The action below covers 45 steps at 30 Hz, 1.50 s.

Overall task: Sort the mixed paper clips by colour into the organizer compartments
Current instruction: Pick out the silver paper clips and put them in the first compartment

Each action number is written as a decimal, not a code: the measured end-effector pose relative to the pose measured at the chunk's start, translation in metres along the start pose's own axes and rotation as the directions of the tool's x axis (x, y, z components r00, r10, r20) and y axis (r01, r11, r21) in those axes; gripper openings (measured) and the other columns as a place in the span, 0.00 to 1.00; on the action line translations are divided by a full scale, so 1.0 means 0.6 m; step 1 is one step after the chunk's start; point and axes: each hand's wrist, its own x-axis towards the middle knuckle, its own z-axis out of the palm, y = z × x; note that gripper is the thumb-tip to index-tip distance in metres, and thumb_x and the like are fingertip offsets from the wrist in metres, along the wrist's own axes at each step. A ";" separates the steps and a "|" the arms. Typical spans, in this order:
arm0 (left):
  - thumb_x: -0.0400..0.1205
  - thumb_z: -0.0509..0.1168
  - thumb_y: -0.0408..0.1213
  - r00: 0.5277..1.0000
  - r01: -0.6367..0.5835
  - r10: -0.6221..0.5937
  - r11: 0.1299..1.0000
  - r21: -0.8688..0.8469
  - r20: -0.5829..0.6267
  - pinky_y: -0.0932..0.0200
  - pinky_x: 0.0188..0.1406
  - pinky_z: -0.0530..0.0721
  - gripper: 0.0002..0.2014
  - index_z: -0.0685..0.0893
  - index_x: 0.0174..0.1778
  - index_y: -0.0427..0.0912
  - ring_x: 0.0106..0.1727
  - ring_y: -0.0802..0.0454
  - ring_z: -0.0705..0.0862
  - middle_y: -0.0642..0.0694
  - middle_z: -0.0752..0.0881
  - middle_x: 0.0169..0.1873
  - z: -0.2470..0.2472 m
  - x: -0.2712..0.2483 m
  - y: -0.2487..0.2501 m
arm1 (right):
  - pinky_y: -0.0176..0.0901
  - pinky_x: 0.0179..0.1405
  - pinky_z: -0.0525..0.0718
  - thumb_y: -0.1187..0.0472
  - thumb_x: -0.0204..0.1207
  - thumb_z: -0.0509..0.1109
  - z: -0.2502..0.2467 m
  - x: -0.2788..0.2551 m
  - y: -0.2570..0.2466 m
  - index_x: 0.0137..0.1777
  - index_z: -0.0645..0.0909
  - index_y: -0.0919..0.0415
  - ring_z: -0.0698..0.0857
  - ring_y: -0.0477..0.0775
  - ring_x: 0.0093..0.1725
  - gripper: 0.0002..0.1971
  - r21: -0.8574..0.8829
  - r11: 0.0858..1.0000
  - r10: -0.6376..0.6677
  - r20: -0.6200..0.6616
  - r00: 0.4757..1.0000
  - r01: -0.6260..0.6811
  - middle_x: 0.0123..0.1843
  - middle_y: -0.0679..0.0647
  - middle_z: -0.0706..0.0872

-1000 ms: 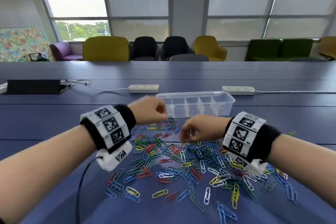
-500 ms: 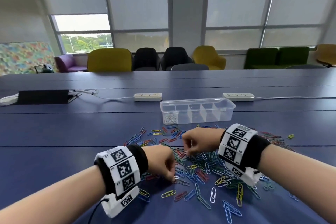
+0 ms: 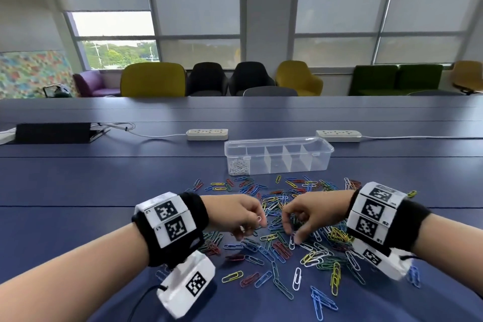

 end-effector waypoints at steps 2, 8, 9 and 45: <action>0.82 0.48 0.22 0.999 0.035 -0.035 0.999 -0.001 0.005 0.70 0.21 0.68 0.15 0.72 0.37 0.43 0.24 0.60 0.69 0.48 0.72 0.30 0.018 0.009 0.016 | 0.22 0.32 0.71 0.58 0.73 0.75 0.002 0.003 0.005 0.49 0.82 0.57 0.76 0.33 0.31 0.08 -0.025 0.999 -0.023 -0.019 1.000 0.023 0.33 0.38 0.79; 0.85 0.57 0.48 0.998 -0.031 -0.016 0.762 0.647 0.067 0.60 0.38 0.69 0.17 0.75 0.46 0.36 0.44 0.43 0.77 0.40 0.79 0.42 0.083 0.028 0.058 | 0.26 0.30 0.69 0.62 0.78 0.67 0.009 0.004 0.006 0.44 0.76 0.54 0.71 0.40 0.30 0.03 -0.124 0.992 0.006 -0.018 1.000 -0.008 0.32 0.42 0.75; 0.82 0.60 0.54 0.998 -0.034 -0.009 0.698 0.716 0.056 0.59 0.43 0.74 0.22 0.79 0.48 0.33 0.47 0.42 0.80 0.39 0.83 0.45 0.093 0.031 0.056 | 0.28 0.31 0.69 0.61 0.79 0.65 0.010 0.001 0.007 0.45 0.75 0.55 0.71 0.43 0.32 0.02 -0.125 0.992 0.016 -0.029 0.999 -0.019 0.34 0.44 0.74; 0.77 0.48 0.27 0.957 0.273 -0.063 0.513 -0.813 0.282 0.70 0.14 0.64 0.07 0.67 0.37 0.41 0.19 0.58 0.68 0.49 0.70 0.25 0.048 0.069 0.060 | 0.29 0.19 0.60 0.49 0.86 0.49 0.029 -0.086 0.030 0.35 0.63 0.54 0.59 0.43 0.23 0.18 0.636 0.755 0.249 -0.052 0.967 -0.160 0.28 0.49 0.60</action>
